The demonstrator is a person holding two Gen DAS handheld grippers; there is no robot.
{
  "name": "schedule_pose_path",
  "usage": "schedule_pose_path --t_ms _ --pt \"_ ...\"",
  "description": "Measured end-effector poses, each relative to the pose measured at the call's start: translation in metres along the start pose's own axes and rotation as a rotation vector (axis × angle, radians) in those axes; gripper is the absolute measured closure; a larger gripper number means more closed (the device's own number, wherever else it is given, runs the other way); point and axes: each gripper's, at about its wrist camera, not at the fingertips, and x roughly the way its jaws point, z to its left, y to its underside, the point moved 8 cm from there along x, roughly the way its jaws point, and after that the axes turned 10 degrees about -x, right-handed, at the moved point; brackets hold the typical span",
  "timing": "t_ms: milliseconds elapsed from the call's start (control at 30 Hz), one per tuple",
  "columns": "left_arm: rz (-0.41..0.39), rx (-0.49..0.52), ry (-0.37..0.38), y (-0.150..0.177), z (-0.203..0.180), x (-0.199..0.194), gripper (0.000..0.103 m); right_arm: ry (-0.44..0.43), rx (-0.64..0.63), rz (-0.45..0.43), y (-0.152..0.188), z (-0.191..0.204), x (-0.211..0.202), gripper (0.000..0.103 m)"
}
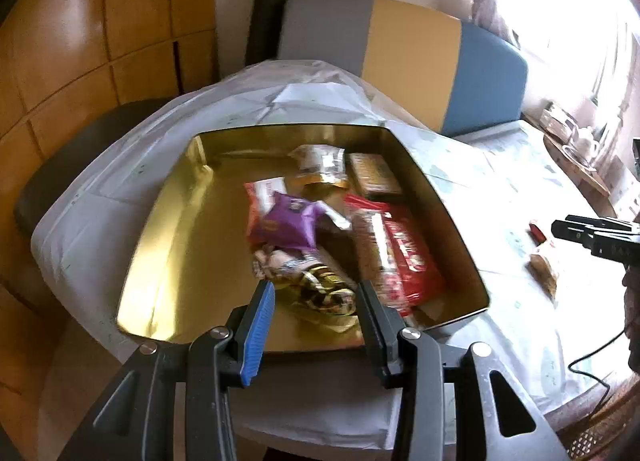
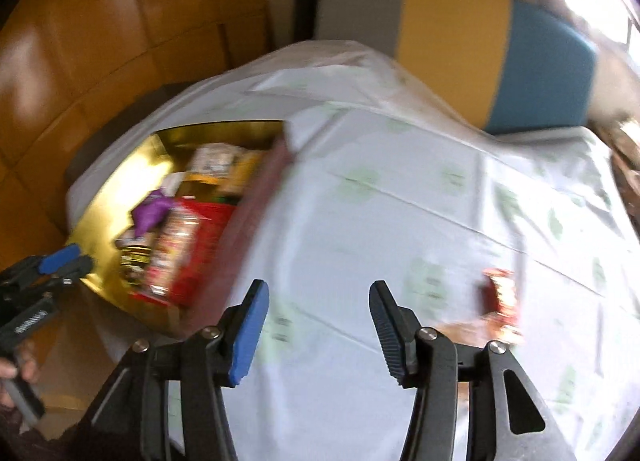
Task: Organize snacks
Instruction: 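Move both grippers back over the orange cracker bag and red candy, then grasp the orange rice-cracker bag with the left gripper and lift it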
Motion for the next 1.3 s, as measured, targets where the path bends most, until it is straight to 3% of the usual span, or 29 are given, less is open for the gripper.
schedule_pose_path --t_ms 267,333,533,667,867,933,967,1167,1300 --pt "0.013 0.091 0.041 0.002 -0.041 0.0 0.06 0.155 0.121 0.065 0.044 -0.1 -0.012 0.049" --pt "0.013 0.127 0.062 0.002 -0.056 -0.002 0.06 0.204 0.164 0.081 0.058 -0.128 -0.013 0.038" --pt "0.041 0.226 0.147 0.004 -0.112 0.001 0.06 0.327 0.478 0.134 0.104 -0.21 -0.016 0.035" --pt "0.119 0.268 0.216 0.015 -0.155 0.015 0.06 0.313 0.59 0.105 0.109 -0.226 -0.022 0.033" --pt "0.28 0.292 0.306 0.034 -0.222 0.044 0.06 0.301 0.636 0.081 0.108 -0.23 -0.027 0.028" --pt "0.325 0.292 0.321 0.04 -0.244 0.056 0.055 0.292 0.65 0.076 0.11 -0.229 -0.027 0.028" --pt "0.356 0.279 0.338 0.042 -0.255 0.062 0.05 0.288 0.652 0.074 0.112 -0.227 -0.029 0.028" --pt "0.514 0.15 0.355 0.062 -0.297 0.096 0.042 0.279 0.681 0.034 0.11 -0.23 -0.039 0.026" --pt "0.531 0.063 0.32 0.062 -0.313 0.115 0.039 0.264 0.714 0.017 0.11 -0.235 -0.044 0.025"
